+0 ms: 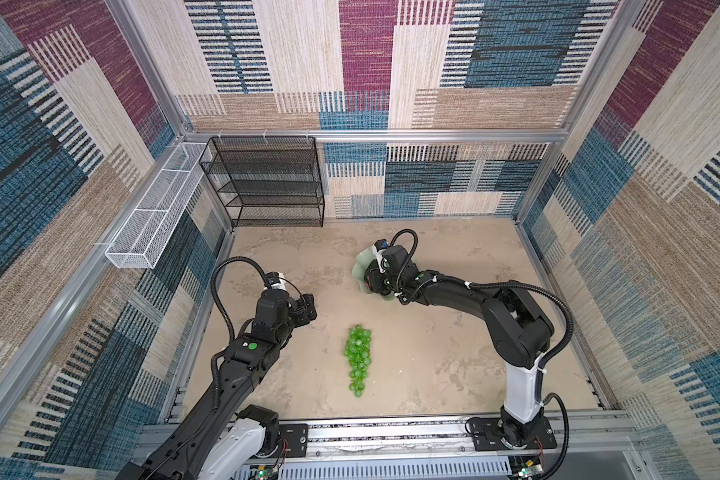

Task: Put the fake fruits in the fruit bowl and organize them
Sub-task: 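Grasp the last red apple with the right gripper and place it in the bowl, then lower the right gripper onto the green grapes and grasp the bunch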

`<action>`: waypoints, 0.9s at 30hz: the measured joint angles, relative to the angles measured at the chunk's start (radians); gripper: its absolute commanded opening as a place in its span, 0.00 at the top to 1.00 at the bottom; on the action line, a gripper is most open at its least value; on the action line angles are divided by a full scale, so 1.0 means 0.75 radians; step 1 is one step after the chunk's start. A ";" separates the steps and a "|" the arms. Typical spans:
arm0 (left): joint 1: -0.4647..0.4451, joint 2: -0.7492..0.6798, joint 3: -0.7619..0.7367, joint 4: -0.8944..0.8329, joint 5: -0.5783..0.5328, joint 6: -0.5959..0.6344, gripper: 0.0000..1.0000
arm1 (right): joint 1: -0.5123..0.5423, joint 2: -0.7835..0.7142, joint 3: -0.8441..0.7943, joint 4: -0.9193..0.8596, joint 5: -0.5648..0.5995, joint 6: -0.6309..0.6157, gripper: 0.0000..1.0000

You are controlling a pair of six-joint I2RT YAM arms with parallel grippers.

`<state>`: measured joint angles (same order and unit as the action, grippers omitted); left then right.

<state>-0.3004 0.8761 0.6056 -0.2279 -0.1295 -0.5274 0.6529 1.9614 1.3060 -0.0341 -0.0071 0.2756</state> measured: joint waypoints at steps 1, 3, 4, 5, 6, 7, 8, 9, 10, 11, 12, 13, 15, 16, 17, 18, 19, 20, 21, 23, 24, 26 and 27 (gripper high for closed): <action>0.002 0.000 0.001 -0.001 -0.001 0.000 0.18 | 0.000 0.001 -0.001 -0.001 0.002 0.000 0.31; 0.004 0.002 0.002 -0.005 -0.002 0.000 0.18 | 0.001 -0.010 -0.007 0.004 0.011 0.000 0.27; 0.005 0.006 0.006 -0.012 -0.003 0.000 0.18 | 0.000 -0.028 -0.018 0.002 0.012 0.000 0.26; 0.006 0.009 0.010 -0.014 -0.003 0.001 0.18 | -0.001 -0.052 -0.030 0.000 0.015 -0.001 0.25; 0.008 0.012 0.013 -0.016 -0.004 0.001 0.18 | -0.001 -0.079 -0.041 -0.002 0.016 -0.001 0.23; 0.008 0.015 0.017 -0.020 -0.003 0.001 0.18 | 0.001 -0.116 -0.056 0.001 0.021 -0.001 0.22; 0.008 0.018 0.020 -0.020 -0.004 0.001 0.18 | 0.005 -0.158 -0.079 0.007 0.023 -0.001 0.19; 0.009 0.019 0.023 -0.021 -0.003 0.001 0.18 | 0.010 -0.193 -0.103 0.015 0.029 -0.001 0.15; 0.010 0.020 0.026 -0.020 -0.004 0.001 0.18 | 0.026 -0.240 -0.143 0.024 0.053 0.000 0.10; 0.012 0.020 0.027 -0.019 -0.005 0.001 0.18 | 0.050 -0.283 -0.188 0.029 0.059 -0.002 0.07; 0.014 0.020 0.027 -0.018 -0.006 0.001 0.18 | 0.076 -0.316 -0.232 0.040 0.057 -0.005 0.04; 0.014 0.020 0.027 -0.016 -0.009 0.002 0.18 | 0.114 -0.356 -0.293 0.051 0.057 -0.005 0.02; 0.015 0.022 0.027 -0.012 -0.020 0.006 0.18 | 0.188 -0.419 -0.417 0.068 0.050 0.002 0.00; 0.018 0.025 0.028 -0.010 -0.025 0.007 0.18 | 0.227 -0.445 -0.480 0.081 0.034 0.016 0.00; 0.023 0.028 0.030 -0.011 -0.030 0.007 0.18 | 0.261 -0.465 -0.536 0.087 0.012 0.028 0.00; 0.025 0.031 0.032 -0.011 -0.029 0.007 0.18 | 0.289 -0.477 -0.576 0.089 0.009 0.048 0.00; 0.027 0.033 0.035 -0.010 -0.030 0.008 0.18 | 0.314 -0.483 -0.611 0.093 0.008 0.065 0.00; 0.029 0.034 0.038 -0.009 -0.029 0.010 0.18 | 0.337 -0.484 -0.632 0.094 0.003 0.082 0.00; 0.030 0.034 0.038 -0.009 -0.029 0.010 0.18 | 0.361 -0.484 -0.641 0.093 -0.002 0.093 0.00; 0.033 0.034 0.038 -0.011 -0.028 0.010 0.18 | 0.396 -0.478 -0.642 0.101 -0.002 0.110 0.00; 0.034 0.032 0.038 -0.011 -0.028 0.010 0.18 | 0.408 -0.469 -0.639 0.110 -0.005 0.110 0.00; 0.037 0.023 0.037 -0.011 -0.028 0.010 0.18 | 0.417 -0.441 -0.626 0.108 -0.037 0.116 0.00; 0.037 0.018 0.035 -0.009 -0.028 0.010 0.18 | 0.416 -0.421 -0.616 0.108 -0.037 0.120 0.00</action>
<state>-0.2726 0.8898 0.6319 -0.2348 -0.1509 -0.5201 0.9649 1.6455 0.8440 0.0471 -0.0345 0.3656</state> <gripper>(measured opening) 0.817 0.996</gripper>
